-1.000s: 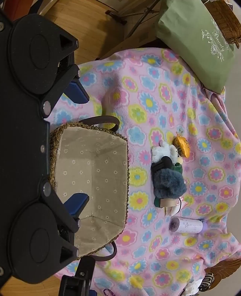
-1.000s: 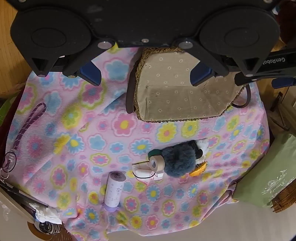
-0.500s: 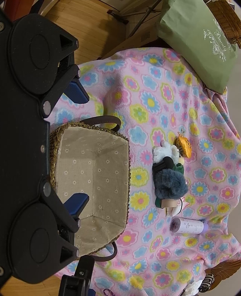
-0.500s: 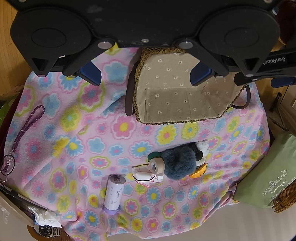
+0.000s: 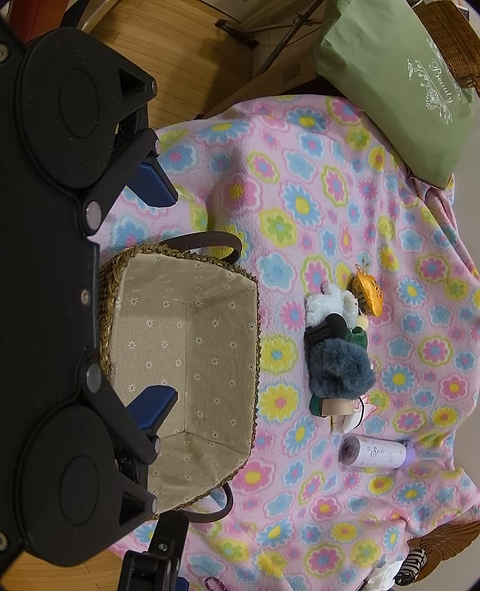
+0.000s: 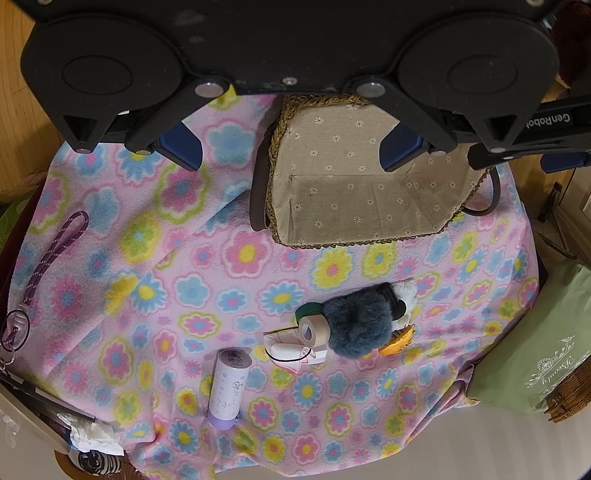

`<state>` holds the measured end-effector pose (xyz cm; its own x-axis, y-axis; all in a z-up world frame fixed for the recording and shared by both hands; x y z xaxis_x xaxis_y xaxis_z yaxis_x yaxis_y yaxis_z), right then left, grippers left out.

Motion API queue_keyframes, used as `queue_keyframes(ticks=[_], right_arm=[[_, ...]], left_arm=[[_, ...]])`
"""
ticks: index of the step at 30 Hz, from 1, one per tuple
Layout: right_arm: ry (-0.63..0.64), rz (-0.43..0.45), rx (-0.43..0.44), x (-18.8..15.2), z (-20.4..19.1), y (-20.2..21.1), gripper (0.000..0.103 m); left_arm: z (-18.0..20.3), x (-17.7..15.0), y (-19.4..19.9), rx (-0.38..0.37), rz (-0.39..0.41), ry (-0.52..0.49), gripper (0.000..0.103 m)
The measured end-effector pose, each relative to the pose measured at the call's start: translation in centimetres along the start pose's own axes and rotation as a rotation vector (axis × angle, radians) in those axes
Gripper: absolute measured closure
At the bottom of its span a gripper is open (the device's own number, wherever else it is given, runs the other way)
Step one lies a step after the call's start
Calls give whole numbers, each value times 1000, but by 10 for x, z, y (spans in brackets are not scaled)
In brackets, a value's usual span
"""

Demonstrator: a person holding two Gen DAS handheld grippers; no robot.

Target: Organize soft objects

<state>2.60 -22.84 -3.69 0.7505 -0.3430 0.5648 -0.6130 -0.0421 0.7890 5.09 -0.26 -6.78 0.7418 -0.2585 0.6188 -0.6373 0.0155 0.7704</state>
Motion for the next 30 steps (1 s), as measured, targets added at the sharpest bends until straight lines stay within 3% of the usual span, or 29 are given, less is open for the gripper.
queue_keyframes(ticks=[30], right_arm=[[-8, -14, 6, -2, 1, -2, 0]], left_arm=[[1, -3, -2, -2, -9, 1, 3]])
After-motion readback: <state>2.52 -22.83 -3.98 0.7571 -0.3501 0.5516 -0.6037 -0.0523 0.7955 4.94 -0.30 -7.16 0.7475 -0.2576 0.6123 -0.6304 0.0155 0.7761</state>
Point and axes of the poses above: each gripper's, at about its wrist camera, not at the fingertips, and y roughly against the way its jaws point, z to its right, x to its top, the point moved 8 cm from there along -y, roughly the way its jaws point, and after that the axes turned 13 degrees about -y, right-handed, at the moved point
